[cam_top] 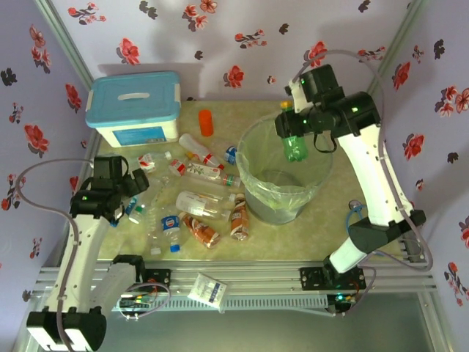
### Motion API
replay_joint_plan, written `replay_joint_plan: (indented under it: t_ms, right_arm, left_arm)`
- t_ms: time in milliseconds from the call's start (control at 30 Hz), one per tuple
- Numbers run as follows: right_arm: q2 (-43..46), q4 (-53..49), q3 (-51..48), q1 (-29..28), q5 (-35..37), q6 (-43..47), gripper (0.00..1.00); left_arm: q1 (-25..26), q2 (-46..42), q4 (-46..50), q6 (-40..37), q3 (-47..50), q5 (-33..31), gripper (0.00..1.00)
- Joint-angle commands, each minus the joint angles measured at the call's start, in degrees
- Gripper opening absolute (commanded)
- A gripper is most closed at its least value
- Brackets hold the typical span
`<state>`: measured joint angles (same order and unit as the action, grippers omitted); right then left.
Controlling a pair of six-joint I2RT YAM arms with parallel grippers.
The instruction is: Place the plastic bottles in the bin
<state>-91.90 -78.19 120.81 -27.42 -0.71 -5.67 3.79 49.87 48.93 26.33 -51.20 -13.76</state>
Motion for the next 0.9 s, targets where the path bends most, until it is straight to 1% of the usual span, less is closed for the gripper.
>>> replay_joint_plan:
  t_ms: [0, 300, 500, 667, 867]
  right_arm:
    - [-1.65, -3.97, -4.19, -0.09, 2.74, 2.95, 0.43]
    - [-3.77, 1.39, -14.95, -0.09, 0.0, 2.66, 0.43]
    - [-4.41, 7.74, -22.46, -0.18, -1.49, 1.23, 0.42]
    - [-4.22, 14.0, -28.71, -0.18, -1.9, -0.88, 0.46]
    - [-2.67, 22.67, -36.8, -0.27, -3.58, -3.39, 0.49]
  left_arm:
    - [-1.84, 2.29, -1.0, -2.06, 1.75, -3.96, 0.97]
    - [-3.62, 6.23, -2.44, -3.8, 3.73, -2.35, 0.97]
    - [-4.25, 7.93, -2.8, -2.74, 3.55, -2.16, 0.97]
    - [-4.41, 9.98, -4.17, -2.42, 3.23, -1.71, 0.97]
    - [-5.12, 13.1, -1.84, -4.33, -0.44, -2.76, 0.97]
